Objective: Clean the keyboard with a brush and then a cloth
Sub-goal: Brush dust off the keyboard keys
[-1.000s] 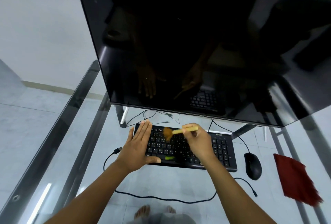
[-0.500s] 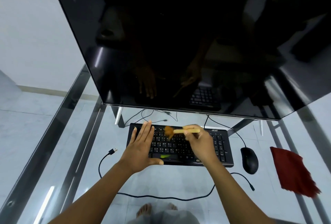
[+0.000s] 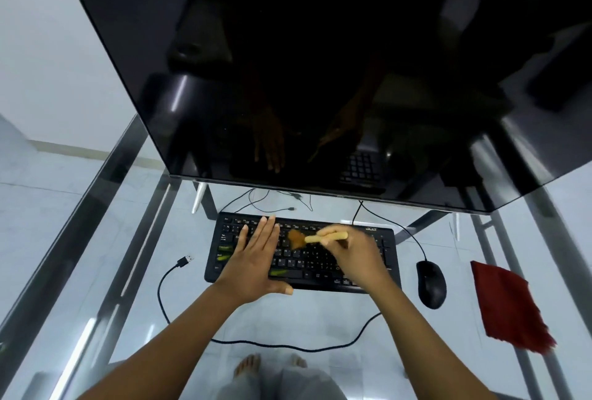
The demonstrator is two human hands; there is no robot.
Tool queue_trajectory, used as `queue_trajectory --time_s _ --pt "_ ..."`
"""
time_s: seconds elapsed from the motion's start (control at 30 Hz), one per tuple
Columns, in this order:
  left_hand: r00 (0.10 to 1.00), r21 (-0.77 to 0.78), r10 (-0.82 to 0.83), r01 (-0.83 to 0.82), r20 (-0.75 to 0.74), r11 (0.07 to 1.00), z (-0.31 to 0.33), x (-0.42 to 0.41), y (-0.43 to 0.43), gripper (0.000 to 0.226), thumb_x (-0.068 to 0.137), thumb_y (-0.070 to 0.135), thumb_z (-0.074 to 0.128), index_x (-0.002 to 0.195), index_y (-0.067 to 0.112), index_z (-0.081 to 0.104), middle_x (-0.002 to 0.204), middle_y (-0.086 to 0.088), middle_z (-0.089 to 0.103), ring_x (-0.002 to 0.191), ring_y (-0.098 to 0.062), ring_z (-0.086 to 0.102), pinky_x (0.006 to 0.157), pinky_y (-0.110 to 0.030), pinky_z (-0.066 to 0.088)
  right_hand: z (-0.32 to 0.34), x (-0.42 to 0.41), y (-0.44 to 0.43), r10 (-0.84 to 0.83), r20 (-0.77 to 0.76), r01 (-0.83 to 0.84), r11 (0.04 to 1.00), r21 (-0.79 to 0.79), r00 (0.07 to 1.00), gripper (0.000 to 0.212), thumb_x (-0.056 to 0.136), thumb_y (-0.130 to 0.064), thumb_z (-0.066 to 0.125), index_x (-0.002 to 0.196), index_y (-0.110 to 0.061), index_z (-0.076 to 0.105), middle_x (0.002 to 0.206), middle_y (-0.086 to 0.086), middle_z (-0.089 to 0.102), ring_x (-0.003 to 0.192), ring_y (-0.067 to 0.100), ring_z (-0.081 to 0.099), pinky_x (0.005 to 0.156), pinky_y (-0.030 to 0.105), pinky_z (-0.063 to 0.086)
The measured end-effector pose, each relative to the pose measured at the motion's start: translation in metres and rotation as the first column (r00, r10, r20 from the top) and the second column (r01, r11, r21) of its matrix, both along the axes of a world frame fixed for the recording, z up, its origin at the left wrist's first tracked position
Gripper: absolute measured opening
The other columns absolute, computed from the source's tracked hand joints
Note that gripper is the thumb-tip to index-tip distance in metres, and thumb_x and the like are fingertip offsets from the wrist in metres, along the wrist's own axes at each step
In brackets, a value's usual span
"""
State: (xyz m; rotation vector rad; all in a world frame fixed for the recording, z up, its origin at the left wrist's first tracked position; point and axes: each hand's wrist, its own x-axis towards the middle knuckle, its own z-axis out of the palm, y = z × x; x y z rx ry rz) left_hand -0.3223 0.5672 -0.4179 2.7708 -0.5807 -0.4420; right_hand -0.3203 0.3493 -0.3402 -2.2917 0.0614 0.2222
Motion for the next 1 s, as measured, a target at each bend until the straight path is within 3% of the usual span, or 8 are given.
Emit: queue_trajectory --time_s 0.1,0.23,0.37,0.47,0.6,0.73,0.9,1.0 --pt "1.000 0.076 0.004 -0.006 0.016 0.997 0.001 -0.001 -0.004 0.130 0.063 0.087 0.042 0.150 0.008 -0.014 0.156 -0.004 -0.027 0.141 -0.018 -0.032 0.114 -0.047 -0.020 0.000 -0.005 -0.012 -0.117 0.180 0.120 0.993 -0.006 0.977 0.012 0.089 -0.020 0.067 0.093 -0.030 0.072 0.085 -0.015 0.067 0.065 0.002 0.057 0.058 0.013 0.042" --pt "1.000 0.149 0.012 -0.016 0.024 0.989 0.001 -0.002 -0.007 0.131 0.060 0.090 0.031 0.149 0.007 -0.017 0.156 -0.006 -0.027 0.140 -0.019 -0.032 0.113 -0.051 -0.019 -0.005 -0.018 -0.016 0.101 -0.059 -0.097 0.994 0.058 0.993 0.014 0.089 -0.023 0.067 0.096 -0.033 0.073 0.090 -0.020 0.070 0.076 -0.006 0.061 0.067 0.010 0.044" --pt "0.999 0.128 0.045 -0.048 0.029 0.991 -0.001 -0.004 -0.009 0.132 0.058 0.092 0.031 0.150 0.008 -0.015 0.157 -0.005 -0.025 0.141 -0.018 -0.031 0.112 -0.051 -0.021 -0.009 -0.021 -0.029 -0.092 0.169 0.082 0.994 0.065 0.981 0.015 0.089 -0.018 0.068 0.097 -0.029 0.073 0.094 -0.016 0.067 0.084 -0.007 0.060 0.070 0.004 0.041" --pt "0.997 0.112 0.069 -0.073 0.041 0.991 -0.002 -0.007 -0.015 0.132 0.059 0.092 0.032 0.149 0.010 -0.017 0.156 -0.004 -0.027 0.140 -0.016 -0.033 0.112 -0.051 -0.021 -0.009 -0.025 -0.030 0.060 -0.047 -0.054 0.991 0.125 0.997 0.012 0.090 -0.023 0.066 0.096 -0.032 0.071 0.088 -0.016 0.070 0.076 0.002 0.063 0.065 0.014 0.047" --pt "0.995 0.060 0.092 -0.093 0.032 0.994 -0.002 -0.015 -0.029 0.132 0.061 0.088 0.044 0.150 0.010 -0.015 0.156 -0.002 -0.028 0.140 -0.015 -0.032 0.113 -0.051 -0.020 -0.013 -0.030 -0.041 -0.076 0.109 0.067 0.994 0.083 0.991 0.013 0.090 -0.019 0.065 0.091 -0.031 0.069 0.086 -0.010 0.069 0.071 0.008 0.060 0.060 0.014 0.043" --pt "0.996 0.076 0.072 -0.076 0.050 0.994 -0.001 -0.018 -0.039 0.131 0.061 0.088 0.043 0.150 0.011 -0.014 0.157 -0.002 -0.026 0.140 -0.015 -0.032 0.112 -0.050 -0.021 -0.006 -0.038 -0.044 0.091 -0.130 -0.069 0.984 0.166 0.987 0.017 0.090 -0.011 0.060 0.086 -0.026 0.067 0.069 -0.014 0.070 0.066 0.029 0.060 0.055 0.027 0.044" --pt "0.994 0.094 0.075 -0.082 0.075 0.992 -0.003 -0.018 -0.043 0.126 0.066 0.088 0.039 0.150 0.009 -0.013 0.156 -0.003 -0.026 0.141 -0.016 -0.031 0.112 -0.050 -0.021 -0.006 -0.021 -0.051 -0.236 -0.072 0.246 0.926 0.285 0.969 0.016 0.091 -0.008 0.056 0.085 -0.019 0.065 0.072 -0.005 0.071 0.069 0.026 0.064 0.064 0.033 0.054" --pt "0.991 0.124 0.077 -0.090 0.105 0.988 -0.006 -0.018 -0.046 0.120 0.071 0.090 0.025 0.150 0.008 -0.012 0.156 -0.005 -0.026 0.141 -0.017 -0.030 0.111 -0.051 -0.020 -0.006 -0.014 -0.051 -0.128 -0.188 0.175 0.950 0.258 0.974 0.013 0.094 -0.012 0.055 0.086 -0.019 0.064 0.075 -0.001 0.070 0.074 0.021 0.068 0.071 0.033 0.059"
